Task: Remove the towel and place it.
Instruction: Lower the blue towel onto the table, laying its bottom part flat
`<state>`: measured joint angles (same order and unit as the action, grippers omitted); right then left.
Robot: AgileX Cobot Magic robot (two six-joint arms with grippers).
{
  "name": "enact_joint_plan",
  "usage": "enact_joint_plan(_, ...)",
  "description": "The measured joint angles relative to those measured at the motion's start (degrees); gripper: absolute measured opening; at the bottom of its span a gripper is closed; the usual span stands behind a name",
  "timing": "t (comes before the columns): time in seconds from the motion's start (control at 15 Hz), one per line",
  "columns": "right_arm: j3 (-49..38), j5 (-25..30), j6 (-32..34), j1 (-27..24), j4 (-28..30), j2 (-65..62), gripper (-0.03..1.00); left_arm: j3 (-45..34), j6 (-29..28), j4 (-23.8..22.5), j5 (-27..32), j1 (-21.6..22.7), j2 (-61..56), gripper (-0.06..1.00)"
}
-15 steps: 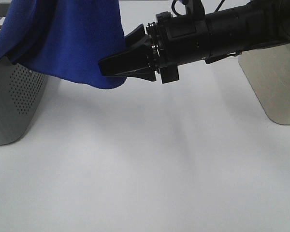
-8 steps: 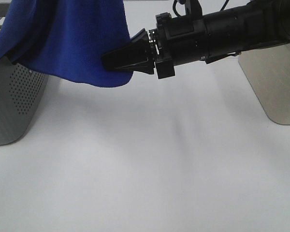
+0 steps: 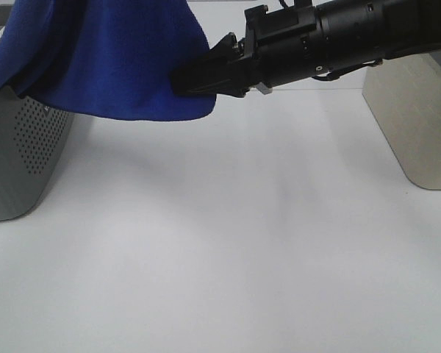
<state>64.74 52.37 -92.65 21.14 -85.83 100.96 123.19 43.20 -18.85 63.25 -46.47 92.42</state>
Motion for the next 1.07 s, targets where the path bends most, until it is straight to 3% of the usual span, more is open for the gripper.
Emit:
enact_joint_plan(0.13, 0.06, -3.32, 5.84, 0.0, 5.96, -1.83, 0.02, 0.0, 0.0, 1.72, -1.03, 0.0, 0.63, 0.0)
enact_joint_plan(0.2, 1.09, -5.67, 11.92, 0.0, 11.0, -2.86, 0.02, 0.0, 0.0, 2.52, -1.78, 0.0, 1.6, 0.0)
enact_joint_plan(0.4, 7.96, -6.53, 35.35, 0.0, 33.92, -5.56, 0.02, 0.0, -1.6, 0.97, -4.7, 0.0, 4.24, 0.0)
enact_joint_plan(0.47, 13.92, -4.81, 53.0, 0.0, 47.96, -7.1, 0.02, 0.0, -6.02, -1.6, -8.42, 0.0, 4.58, 0.0)
enact_joint_plan(0.53, 17.82, -3.38, 60.96, 0.0, 55.12, -7.68, 0.02, 0.0, -8.19, -2.52, -9.8, 0.0, 4.7, 0.0)
enact_joint_plan(0.6, 19.48, -2.64, 63.66, 0.0, 57.98, -7.79, 0.02, 0.0, -9.17, -3.27, -10.37, 0.0, 4.76, 0.0)
enact_joint_plan(0.8, 32.09, 3.55, 76.89, 0.0, 77.29, -8.08, 0.02, 0.0, -13.12, -7.33, -15.36, 0.86, 5.44, 0.0)
enact_joint_plan(0.93, 39.48, 4.13, 80.5, 0.0, 85.83, -8.08, 0.02, 0.0, -13.58, -6.07, -22.63, 3.5, 5.73, 0.0)
enact_joint_plan(1.07, 46.35, 4.13, 81.76, 0.0, 90.81, -8.08, 0.02, 0.0, -13.69, -1.72, -28.93, 7.05, 5.79, 0.0)
